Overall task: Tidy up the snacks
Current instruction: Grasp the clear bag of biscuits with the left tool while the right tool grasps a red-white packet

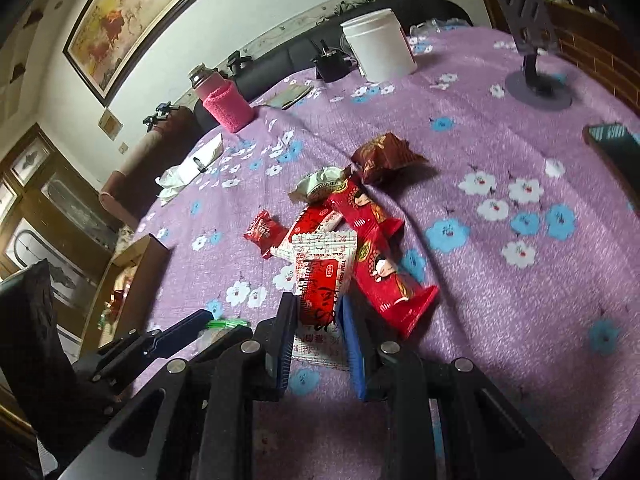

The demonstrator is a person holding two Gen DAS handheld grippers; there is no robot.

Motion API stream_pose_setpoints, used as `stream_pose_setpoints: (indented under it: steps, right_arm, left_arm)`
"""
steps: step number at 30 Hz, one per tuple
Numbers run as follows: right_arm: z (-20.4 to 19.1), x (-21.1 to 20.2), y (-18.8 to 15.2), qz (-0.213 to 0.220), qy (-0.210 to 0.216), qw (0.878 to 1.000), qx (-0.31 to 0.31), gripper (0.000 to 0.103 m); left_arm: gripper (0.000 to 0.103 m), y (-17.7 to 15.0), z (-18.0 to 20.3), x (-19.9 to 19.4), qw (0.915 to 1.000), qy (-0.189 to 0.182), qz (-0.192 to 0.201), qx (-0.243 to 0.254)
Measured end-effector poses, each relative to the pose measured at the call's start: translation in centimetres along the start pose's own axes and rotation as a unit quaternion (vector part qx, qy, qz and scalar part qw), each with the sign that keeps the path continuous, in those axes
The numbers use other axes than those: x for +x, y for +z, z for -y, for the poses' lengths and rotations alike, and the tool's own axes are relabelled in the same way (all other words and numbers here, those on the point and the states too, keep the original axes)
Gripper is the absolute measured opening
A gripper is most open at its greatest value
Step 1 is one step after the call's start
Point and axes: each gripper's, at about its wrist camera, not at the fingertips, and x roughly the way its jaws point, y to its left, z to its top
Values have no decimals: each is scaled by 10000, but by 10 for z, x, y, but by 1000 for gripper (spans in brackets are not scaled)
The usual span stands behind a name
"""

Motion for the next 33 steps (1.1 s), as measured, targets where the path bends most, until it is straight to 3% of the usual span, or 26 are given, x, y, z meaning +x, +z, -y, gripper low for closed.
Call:
stream_pose_setpoints:
  steps: [11, 17, 27, 33]
  right_arm:
    - [-11, -3, 1, 202, -25, 9995, -254, 25]
    - [-27, -2, -1, 342, -23, 9982, -496, 24]
    - [-36, -7, 1, 486, 64, 9965, -672, 25]
    - [-34, -11, 2, 636, -100, 9954, -703, 24]
  left_arm:
    - [38, 5, -18, -14, 9978, -369, 382, -395]
    - [37, 4, -28, -9, 9957, -566, 361, -631]
    - [37, 5, -27, -7, 9946, -801, 342, -572]
    - [37, 5, -34, -20, 9922, -840, 550, -735]
